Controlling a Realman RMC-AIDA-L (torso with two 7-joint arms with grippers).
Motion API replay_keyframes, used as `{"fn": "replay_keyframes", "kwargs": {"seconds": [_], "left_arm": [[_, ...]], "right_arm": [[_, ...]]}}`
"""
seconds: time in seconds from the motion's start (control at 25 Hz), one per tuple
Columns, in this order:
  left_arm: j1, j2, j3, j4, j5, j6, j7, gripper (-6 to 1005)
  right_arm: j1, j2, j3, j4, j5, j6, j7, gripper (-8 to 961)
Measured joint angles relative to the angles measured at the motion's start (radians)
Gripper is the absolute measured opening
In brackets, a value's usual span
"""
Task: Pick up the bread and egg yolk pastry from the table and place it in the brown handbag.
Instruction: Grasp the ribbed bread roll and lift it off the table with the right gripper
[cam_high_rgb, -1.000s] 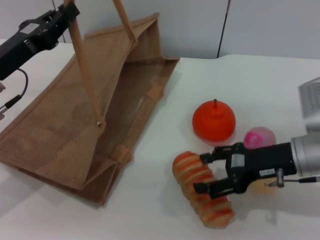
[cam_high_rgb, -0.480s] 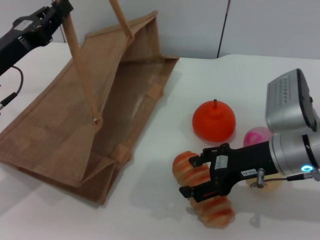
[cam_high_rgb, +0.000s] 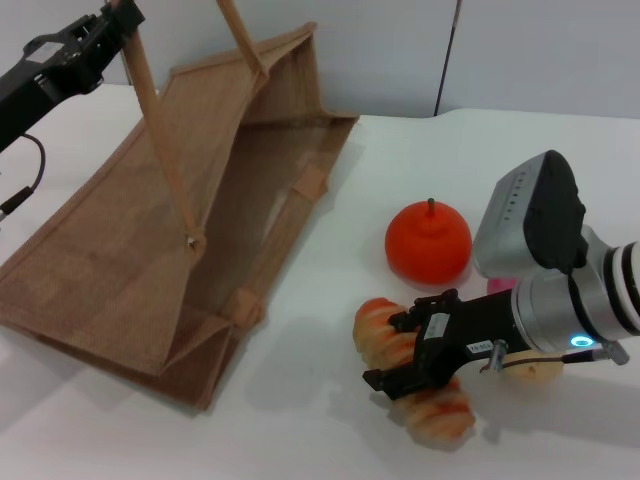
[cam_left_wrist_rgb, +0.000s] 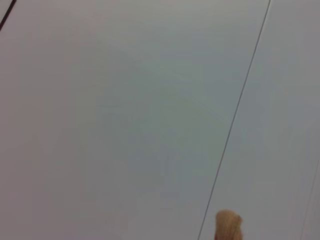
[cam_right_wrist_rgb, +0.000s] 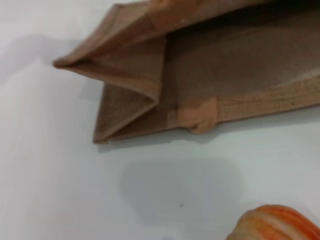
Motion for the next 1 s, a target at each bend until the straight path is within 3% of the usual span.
{"fn": "replay_keyframes", "kwargs": {"seconds": [0.44,1.0], "left_arm": [[-0.001,0.001,0.000,0.000,0.001,0.004,0.000,122],[-0.002,0.002,0.000,0.000,0.001,0.011,0.000,121]], "right_arm": [[-0.020,-0.002,0.003,-0.117,-0.010,-0.038,0.022,857],[-0.025,-0.004,0.017,-0.107,-0.066,-0.013,0.097,847]]}}
